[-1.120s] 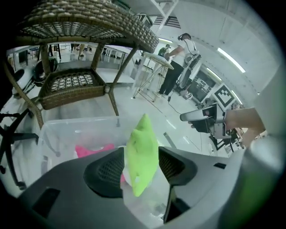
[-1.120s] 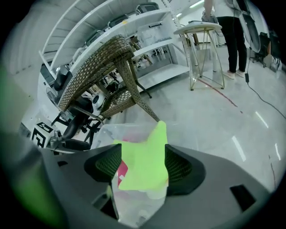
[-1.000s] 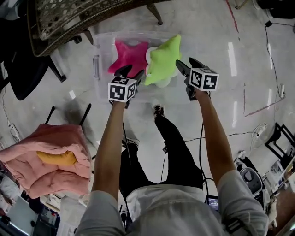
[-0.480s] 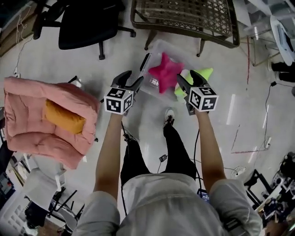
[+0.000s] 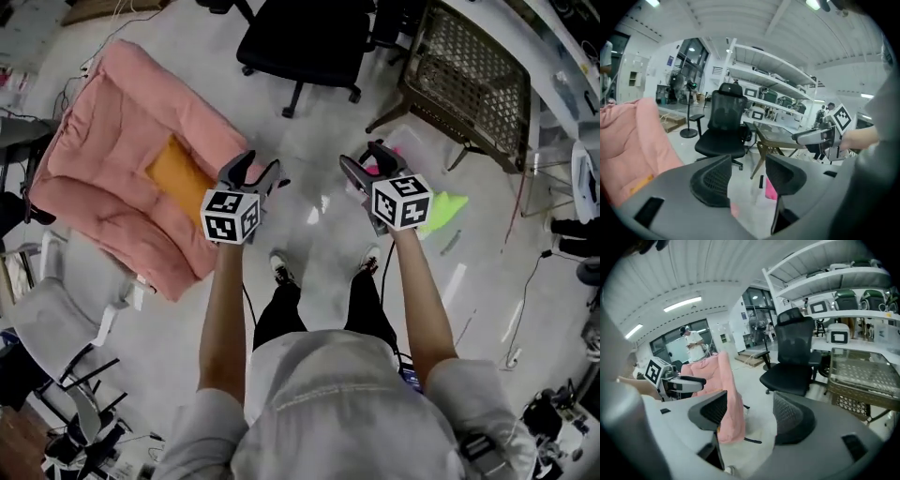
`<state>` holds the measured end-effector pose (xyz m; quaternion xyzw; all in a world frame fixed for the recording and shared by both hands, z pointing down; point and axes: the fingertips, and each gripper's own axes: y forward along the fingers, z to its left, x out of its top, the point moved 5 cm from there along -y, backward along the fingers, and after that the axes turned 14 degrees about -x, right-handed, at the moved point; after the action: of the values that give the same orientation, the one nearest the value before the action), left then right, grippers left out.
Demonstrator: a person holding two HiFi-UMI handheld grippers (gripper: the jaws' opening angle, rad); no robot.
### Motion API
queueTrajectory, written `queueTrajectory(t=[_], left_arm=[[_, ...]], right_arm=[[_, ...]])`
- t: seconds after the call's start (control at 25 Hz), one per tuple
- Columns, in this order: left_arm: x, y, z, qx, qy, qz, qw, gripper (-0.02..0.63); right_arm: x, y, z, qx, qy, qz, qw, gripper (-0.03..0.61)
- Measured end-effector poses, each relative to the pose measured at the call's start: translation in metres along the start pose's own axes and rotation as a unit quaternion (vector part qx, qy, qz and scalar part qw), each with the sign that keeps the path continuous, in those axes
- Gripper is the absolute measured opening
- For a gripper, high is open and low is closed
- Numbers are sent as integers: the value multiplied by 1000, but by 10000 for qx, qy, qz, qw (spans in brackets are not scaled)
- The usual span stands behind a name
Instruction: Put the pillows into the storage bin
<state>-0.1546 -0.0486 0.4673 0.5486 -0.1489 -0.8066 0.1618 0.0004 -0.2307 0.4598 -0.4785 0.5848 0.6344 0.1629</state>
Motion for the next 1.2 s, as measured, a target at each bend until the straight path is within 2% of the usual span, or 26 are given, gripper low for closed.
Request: queueTrajectory(t=[0.16,0.32,0.48,0.64,1.0,1.12,1.2], left_arm=[[-20,-81,47,587,-389,-250,9972,241],[-50,-147,97,1069,-855,-389,9898,239],[-86,-194,145,1496,-1399,-504,9775,241],[-131,-219,184,1922,-1984,-543,9596,242],[-207,-224,270,2143,-2933,-507,9303,305],[-225,-217,294,2103,-3259,-585,9199,329],[-238,-208,308,1986,-3435,-570,9161,347]], right_arm=[[16,31,85,557,-328,60,9979,319],[13,71,168,1047,-567,279,9925,319],[3,119,237,1582,-858,635,9816,319],[-13,176,285,2103,-1007,1088,9663,319],[-60,304,367,2757,-1179,2047,9318,322],[-80,336,384,2855,-1204,2415,9196,330],[-95,354,395,2898,-1202,2643,9120,339]])
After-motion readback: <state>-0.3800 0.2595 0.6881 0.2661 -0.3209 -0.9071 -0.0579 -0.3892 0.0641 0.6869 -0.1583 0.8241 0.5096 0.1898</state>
